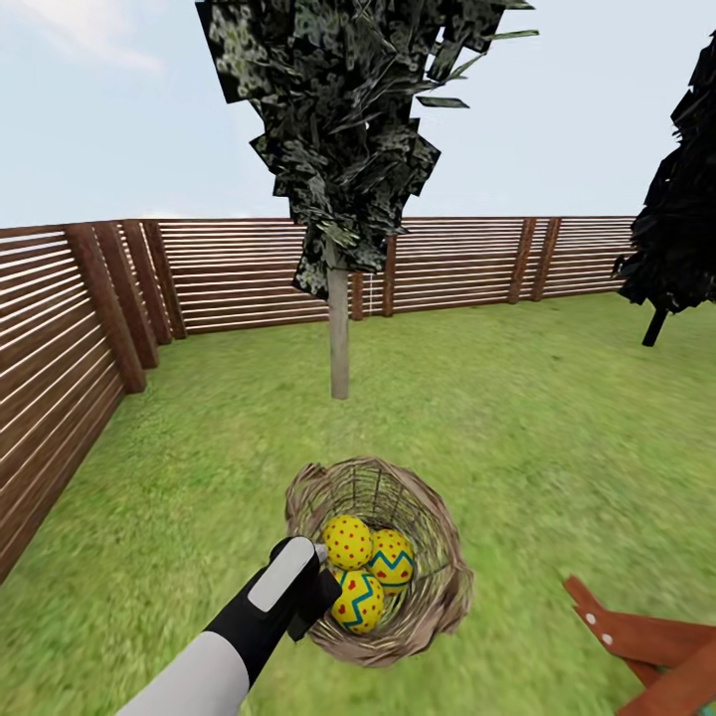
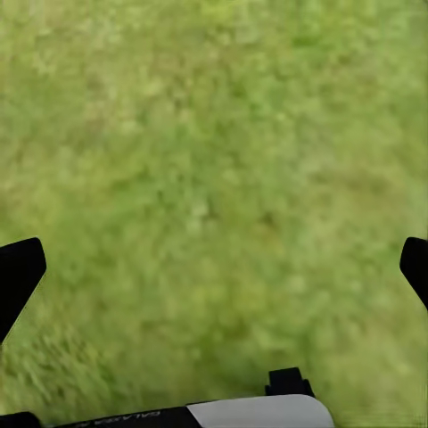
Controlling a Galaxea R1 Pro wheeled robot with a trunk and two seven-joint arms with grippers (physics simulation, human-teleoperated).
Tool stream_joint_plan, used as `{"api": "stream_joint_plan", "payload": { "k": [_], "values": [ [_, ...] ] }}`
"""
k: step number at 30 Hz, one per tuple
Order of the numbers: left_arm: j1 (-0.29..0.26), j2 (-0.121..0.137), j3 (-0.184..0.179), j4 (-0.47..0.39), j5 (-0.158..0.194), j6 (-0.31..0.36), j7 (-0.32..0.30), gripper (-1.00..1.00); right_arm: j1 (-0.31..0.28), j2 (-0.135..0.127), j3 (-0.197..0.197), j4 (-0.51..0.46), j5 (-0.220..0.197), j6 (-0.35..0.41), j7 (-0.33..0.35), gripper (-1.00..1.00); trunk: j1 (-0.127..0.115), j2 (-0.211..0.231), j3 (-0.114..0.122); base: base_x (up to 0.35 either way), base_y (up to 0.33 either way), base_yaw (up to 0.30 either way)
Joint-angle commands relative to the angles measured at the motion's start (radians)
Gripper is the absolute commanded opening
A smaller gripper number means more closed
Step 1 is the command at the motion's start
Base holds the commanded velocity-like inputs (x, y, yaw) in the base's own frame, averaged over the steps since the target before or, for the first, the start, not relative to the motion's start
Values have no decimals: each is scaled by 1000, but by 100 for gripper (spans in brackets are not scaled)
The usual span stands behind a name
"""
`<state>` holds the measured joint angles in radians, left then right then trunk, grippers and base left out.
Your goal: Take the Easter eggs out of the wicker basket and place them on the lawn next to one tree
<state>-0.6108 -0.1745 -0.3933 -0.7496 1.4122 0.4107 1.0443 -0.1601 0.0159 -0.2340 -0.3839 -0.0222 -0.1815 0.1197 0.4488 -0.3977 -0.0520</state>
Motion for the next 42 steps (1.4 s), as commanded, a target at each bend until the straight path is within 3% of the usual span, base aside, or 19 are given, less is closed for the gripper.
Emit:
{"api": "stream_joint_plan", "payload": {
  "k": [1,35,38,42],
  "values": [
    [-1,0,-1,-1,4,3,5,-100,-1,1,-8,0,-2,-3,9,100,1,-2,-2,336,0,0],
    [-1,0,-2,-8,7,5,-12,-100,-1,1,-7,0,2,-3,9,100,1,-2,-2,337,-16,47],
    [-1,0,-32,-8,7,4,-11,-100,-1,0,-6,0,3,-3,10,100,1,-2,-2,337,-98,0],
    [-1,0,-34,-8,7,3,-12,-100,-1,0,-6,0,2,-3,11,100,1,-2,-2,337,-101,0]
  ]
}}
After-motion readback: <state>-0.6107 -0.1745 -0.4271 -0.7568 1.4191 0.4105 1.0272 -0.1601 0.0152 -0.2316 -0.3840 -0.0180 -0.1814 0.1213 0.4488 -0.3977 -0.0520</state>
